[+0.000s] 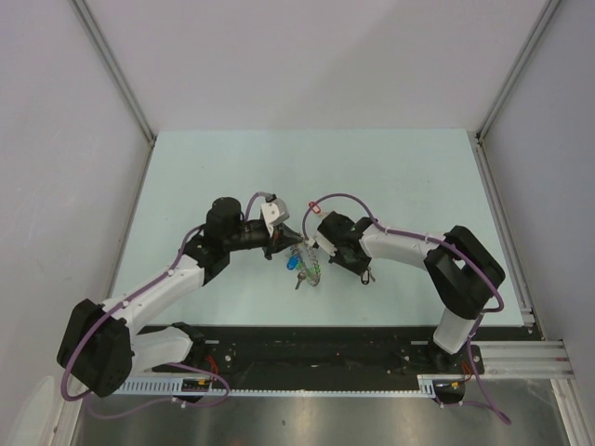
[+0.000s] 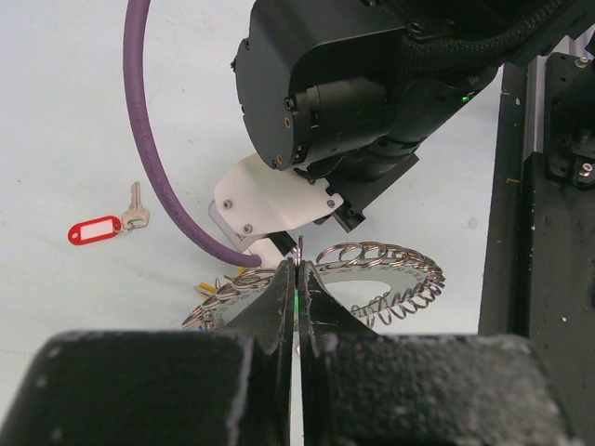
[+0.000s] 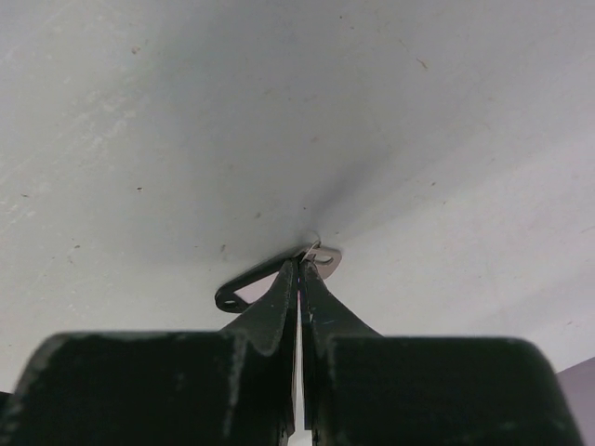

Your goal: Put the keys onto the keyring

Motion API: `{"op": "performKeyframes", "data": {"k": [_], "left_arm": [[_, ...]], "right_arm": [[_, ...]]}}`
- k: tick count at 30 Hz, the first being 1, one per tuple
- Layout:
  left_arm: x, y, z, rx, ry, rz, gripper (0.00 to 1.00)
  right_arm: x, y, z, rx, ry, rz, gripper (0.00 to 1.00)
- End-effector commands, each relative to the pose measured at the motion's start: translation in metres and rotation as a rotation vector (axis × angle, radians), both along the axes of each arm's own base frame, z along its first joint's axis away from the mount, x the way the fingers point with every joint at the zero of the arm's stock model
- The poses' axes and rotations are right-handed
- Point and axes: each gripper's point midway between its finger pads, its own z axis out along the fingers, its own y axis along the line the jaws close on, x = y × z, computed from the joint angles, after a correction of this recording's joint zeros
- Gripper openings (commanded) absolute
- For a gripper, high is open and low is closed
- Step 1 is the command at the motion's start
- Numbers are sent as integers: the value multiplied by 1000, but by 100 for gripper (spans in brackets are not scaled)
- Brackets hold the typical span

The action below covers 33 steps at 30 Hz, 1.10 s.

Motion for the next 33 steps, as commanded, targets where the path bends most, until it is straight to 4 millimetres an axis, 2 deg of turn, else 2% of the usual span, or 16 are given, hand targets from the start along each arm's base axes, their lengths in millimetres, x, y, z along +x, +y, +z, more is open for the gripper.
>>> {"op": "performKeyframes", "data": {"k": [1, 3, 7, 11, 17, 24, 31, 33], "left_arm": [[3, -7, 25, -51, -72, -40, 0], [4, -8, 25, -52, -73, -41, 0], [3, -8, 25, -55, -69, -47, 0], [3, -8, 25, -55, -69, -48, 0], [3, -9, 26, -58, -67, -52, 0], [1, -10, 26, -60, -60, -60, 0], [1, -11, 27, -62, -58, -62, 1], [1, -11, 27, -63, -60, -62, 0]], "right_arm": [[11, -1, 19, 44, -83, -39, 0], [14, 1, 27, 81, -99, -48, 0], [14, 6, 31, 161, -72, -69, 0], [18, 4, 27, 196, -49, -122, 0], [22, 15, 26, 304, -12, -179, 0], [38, -3, 11, 252, -46, -284, 0], [45, -7, 0, 239, -54, -329, 0], [48, -10, 0, 225, -70, -340, 3]]}}
